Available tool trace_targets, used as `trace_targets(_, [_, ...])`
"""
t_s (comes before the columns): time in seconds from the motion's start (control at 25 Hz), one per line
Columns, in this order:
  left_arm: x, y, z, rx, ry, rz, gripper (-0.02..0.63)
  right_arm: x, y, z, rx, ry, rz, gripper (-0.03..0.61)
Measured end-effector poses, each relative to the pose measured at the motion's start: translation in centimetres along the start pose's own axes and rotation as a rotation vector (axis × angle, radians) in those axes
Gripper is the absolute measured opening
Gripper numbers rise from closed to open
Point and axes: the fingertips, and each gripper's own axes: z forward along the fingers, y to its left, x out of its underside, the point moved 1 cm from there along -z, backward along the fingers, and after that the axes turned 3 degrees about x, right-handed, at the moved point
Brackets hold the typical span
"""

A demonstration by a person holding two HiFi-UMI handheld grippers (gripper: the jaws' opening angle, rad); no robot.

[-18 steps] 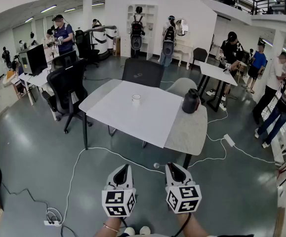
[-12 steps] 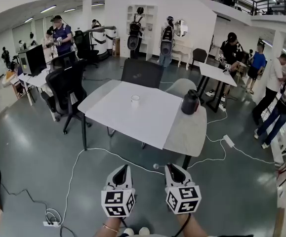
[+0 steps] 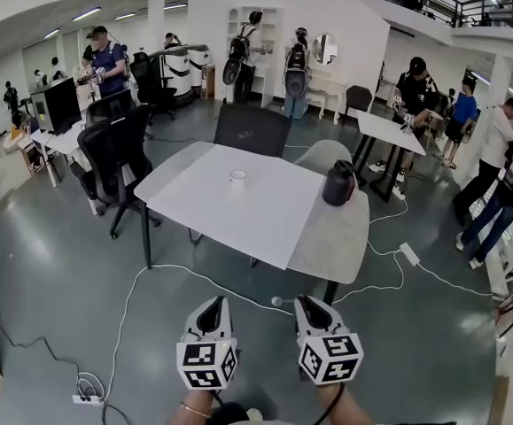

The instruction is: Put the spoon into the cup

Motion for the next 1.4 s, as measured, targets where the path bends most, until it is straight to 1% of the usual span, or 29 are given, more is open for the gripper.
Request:
trace_targets(0.24, [0.5,-0.3,1.4,0.001,0.018,0.006,0.018,0.5,-1.6,1.4,0.008,0.025,0.04,0.067])
trace_targets(0.48, [0.2,1.0,5.0,-0.02,0.008,-0.008,0.018,-0.1,-3.2,4.8,0.005,0.021,0.059,0.067])
trace_targets(0.6, [0.0,2.5,7.7,-0.026,0.003,-0.012,0.018,-0.5,-3.9,7.8,0.003,0.022,0.058,0.067])
trace_targets(0.84, [-1.8,5.9,13.8,-0.043,-0.019,-0.03,0.018,-3.3,-4.8,14.3,-0.004,0.013,0.035,0.067])
trace_targets(1.16, [-4.5,10.4,21.0,-0.024,-0.035,-0.029,0.018,-7.3,-4.8,22.9,-0.003,-0.017,0.005,0.067])
trace_targets(1.4, [-4.5,13.0,24.5,-0.006,-0.011,-0.009,0.018,-7.4,-4.9,27.3,0.014,-0.019,0.031,0.067])
